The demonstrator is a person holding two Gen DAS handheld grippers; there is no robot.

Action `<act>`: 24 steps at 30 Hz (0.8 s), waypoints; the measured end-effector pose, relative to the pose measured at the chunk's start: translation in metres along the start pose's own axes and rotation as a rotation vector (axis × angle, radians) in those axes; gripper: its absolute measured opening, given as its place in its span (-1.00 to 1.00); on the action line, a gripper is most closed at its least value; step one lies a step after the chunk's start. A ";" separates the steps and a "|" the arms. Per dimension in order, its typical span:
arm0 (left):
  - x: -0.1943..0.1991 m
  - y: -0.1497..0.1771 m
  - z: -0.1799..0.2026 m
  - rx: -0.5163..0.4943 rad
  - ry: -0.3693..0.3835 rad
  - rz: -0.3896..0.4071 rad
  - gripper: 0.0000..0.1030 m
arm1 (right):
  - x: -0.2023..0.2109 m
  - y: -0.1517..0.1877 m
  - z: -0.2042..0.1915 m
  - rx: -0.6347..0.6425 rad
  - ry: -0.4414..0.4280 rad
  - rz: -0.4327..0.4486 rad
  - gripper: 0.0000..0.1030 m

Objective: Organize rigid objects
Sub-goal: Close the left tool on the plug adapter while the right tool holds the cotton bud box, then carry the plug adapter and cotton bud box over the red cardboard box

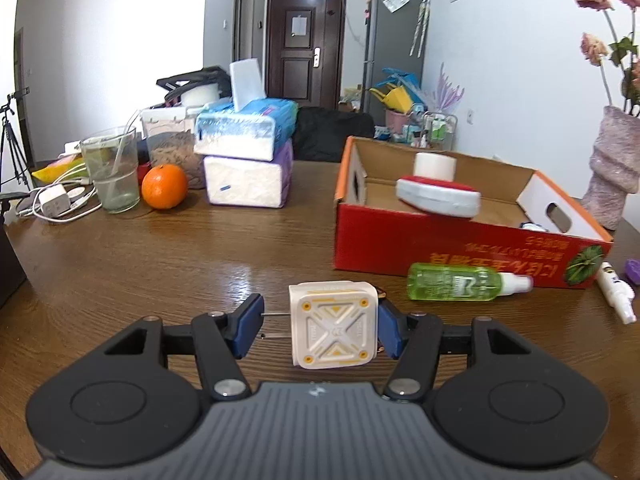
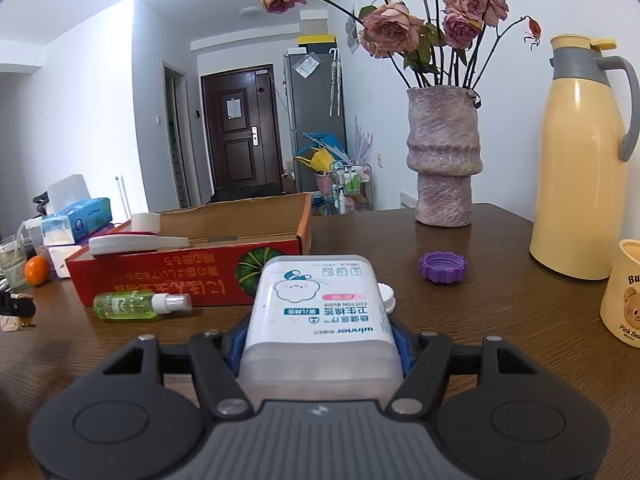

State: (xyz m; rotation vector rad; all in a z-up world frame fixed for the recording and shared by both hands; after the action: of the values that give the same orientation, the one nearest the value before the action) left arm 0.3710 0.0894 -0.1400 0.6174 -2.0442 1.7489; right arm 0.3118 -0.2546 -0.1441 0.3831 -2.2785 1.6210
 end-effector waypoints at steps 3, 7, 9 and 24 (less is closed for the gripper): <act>0.011 -0.003 0.008 -0.006 0.016 0.024 0.17 | 0.002 0.000 -0.004 -0.002 -0.012 0.002 0.26; 0.025 -0.008 0.019 -0.016 0.034 0.054 0.17 | 0.004 0.000 -0.011 -0.003 -0.031 0.004 0.26; 0.031 -0.010 0.026 -0.025 0.044 0.066 0.17 | 0.005 -0.001 -0.013 -0.004 -0.039 0.005 0.26; 0.058 -0.046 0.062 -0.042 0.109 0.128 0.17 | 0.011 -0.031 -0.048 0.010 -0.114 0.025 0.26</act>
State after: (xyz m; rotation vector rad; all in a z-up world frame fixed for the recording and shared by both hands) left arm 0.3481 0.0171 -0.0802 0.3778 -2.0791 1.7634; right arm 0.3186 -0.2191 -0.0986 0.4616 -2.3678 1.6631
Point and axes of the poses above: each gripper's, at about its wrist camera, not at the fingertips, and x roughly against the way its jaws point, z to its right, y to its underside, the point moved 6 cm from there along -x, roughly the way its jaws point, and after that the axes turned 13 degrees about -x, right-handed, at the moved point
